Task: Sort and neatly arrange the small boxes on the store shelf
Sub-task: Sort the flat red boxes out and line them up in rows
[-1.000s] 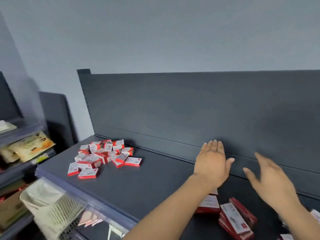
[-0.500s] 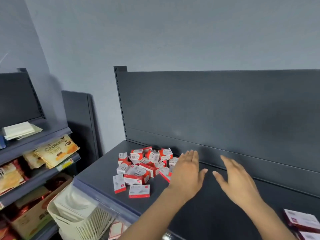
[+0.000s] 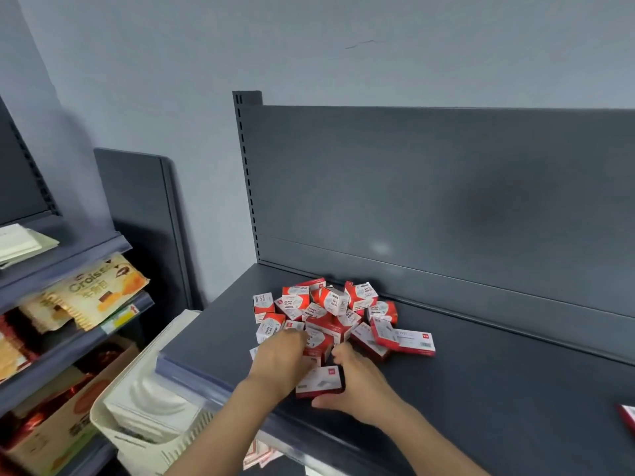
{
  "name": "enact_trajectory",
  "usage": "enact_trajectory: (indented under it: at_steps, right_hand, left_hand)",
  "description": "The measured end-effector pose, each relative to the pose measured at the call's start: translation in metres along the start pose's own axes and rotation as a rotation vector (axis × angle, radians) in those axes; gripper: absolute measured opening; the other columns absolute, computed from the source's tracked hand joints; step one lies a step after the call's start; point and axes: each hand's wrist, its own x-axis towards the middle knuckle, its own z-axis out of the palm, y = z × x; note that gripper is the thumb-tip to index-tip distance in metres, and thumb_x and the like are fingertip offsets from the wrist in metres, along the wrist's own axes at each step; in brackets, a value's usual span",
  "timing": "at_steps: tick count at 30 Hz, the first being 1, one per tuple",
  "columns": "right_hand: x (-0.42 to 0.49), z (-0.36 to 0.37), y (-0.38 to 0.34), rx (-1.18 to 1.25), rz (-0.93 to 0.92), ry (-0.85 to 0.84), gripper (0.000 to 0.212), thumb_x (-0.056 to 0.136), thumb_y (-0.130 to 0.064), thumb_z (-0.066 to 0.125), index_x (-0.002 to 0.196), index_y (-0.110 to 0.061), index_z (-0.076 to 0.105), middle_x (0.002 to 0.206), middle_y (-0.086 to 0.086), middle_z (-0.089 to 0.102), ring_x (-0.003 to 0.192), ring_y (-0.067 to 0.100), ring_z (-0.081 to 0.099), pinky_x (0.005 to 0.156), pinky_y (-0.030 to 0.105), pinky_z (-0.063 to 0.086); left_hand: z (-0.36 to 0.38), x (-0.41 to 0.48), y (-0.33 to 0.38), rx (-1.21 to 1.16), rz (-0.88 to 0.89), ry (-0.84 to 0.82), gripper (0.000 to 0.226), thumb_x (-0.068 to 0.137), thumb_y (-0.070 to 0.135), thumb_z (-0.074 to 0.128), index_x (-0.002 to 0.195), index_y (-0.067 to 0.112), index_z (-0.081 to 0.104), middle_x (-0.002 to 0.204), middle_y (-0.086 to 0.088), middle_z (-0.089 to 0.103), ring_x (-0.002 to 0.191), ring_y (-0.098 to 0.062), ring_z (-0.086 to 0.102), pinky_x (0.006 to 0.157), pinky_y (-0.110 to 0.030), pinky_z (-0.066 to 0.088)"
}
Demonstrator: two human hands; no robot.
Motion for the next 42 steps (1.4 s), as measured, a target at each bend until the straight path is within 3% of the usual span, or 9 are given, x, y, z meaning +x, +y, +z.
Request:
enact_trajectory:
  at_steps: [7,11,18,23,27,30,33,42]
  right_hand:
    - [0.005,0.017,-0.005,-0.020,0.003,0.068,0.059,0.069,-0.035,0.077,0.112,-0.019,0.040,0.118,0.002,0.048,0.104,0.016,0.048,0.079,0.025,0.040]
    - [-0.003,0.013,-0.002,-0.114,-0.035,0.079,0.044,0.076,-0.035,0.071,0.107,-0.011,0.050,0.115,0.007,0.050,0.100,0.017,0.041,0.074,0.029,0.031]
    - [-0.046,-0.039,0.028,-0.035,0.031,0.221,0.044,0.080,-0.032,0.069,0.115,-0.011,0.054,0.121,0.008,0.051,0.110,0.025,0.050,0.091,0.037,0.043]
    - [-0.103,-0.097,0.079,-0.018,0.105,0.423,0.040,0.078,-0.034,0.070,0.108,-0.012,0.055,0.112,0.006,0.057,0.098,0.023,0.055,0.077,0.031,0.041]
    - [-0.164,-0.147,0.134,-0.040,0.150,0.575,0.040,0.079,-0.035,0.068,0.111,-0.015,0.055,0.111,0.003,0.057,0.098,0.020,0.054,0.078,0.028,0.039]
    - [-0.205,-0.181,0.174,-0.059,0.208,0.624,0.045,0.081,-0.036,0.067,0.119,-0.016,0.054,0.117,0.001,0.056,0.105,0.019,0.054,0.084,0.025,0.039]
    - [-0.235,-0.210,0.210,-0.060,0.300,0.648,0.040,0.079,-0.034,0.068,0.114,-0.017,0.057,0.116,0.001,0.057,0.106,0.019,0.054,0.084,0.026,0.039]
    - [-0.262,-0.245,0.275,-0.057,0.481,0.538,0.032,0.082,-0.032,0.066,0.106,-0.014,0.054,0.108,0.003,0.063,0.093,0.017,0.060,0.076,0.030,0.051]
  left_hand:
    - [0.007,-0.001,-0.014,0.004,0.125,0.002,0.024,0.090,0.023,0.050,0.111,0.019,0.060,0.115,-0.001,0.061,0.105,-0.018,0.057,0.086,-0.027,0.046]
    - [0.008,-0.002,-0.010,-0.025,0.172,0.035,0.021,0.092,0.026,0.049,0.107,0.026,0.064,0.113,0.006,0.066,0.102,-0.015,0.061,0.081,-0.020,0.045]
    - [-0.018,0.011,0.054,-0.097,0.254,0.211,0.007,0.084,0.030,0.065,0.088,0.026,0.069,0.077,0.001,0.072,0.070,-0.019,0.062,0.061,-0.027,0.043]
    - [-0.014,0.018,0.152,-0.215,0.383,0.244,0.019,0.081,0.017,0.069,0.064,0.019,0.059,0.050,0.005,0.051,0.052,-0.017,0.046,0.053,-0.029,0.036]
    - [0.007,0.014,0.239,-0.273,0.445,0.241,0.005,0.082,0.020,0.067,0.078,0.017,0.068,0.063,-0.001,0.065,0.060,-0.023,0.054,0.060,-0.030,0.041]
    - [0.026,0.007,0.299,-0.320,0.461,0.212,0.004,0.085,0.019,0.064,0.083,0.018,0.067,0.071,-0.002,0.068,0.067,-0.024,0.057,0.065,-0.031,0.045]
    - [0.043,0.003,0.347,-0.371,0.447,0.152,0.006,0.087,0.017,0.062,0.084,0.015,0.066,0.074,0.000,0.068,0.070,-0.022,0.060,0.068,-0.032,0.048]
    - [0.077,0.025,0.425,-0.345,0.393,-0.057,0.015,0.090,0.014,0.056,0.099,0.008,0.068,0.099,-0.006,0.069,0.090,-0.021,0.063,0.074,-0.027,0.045]
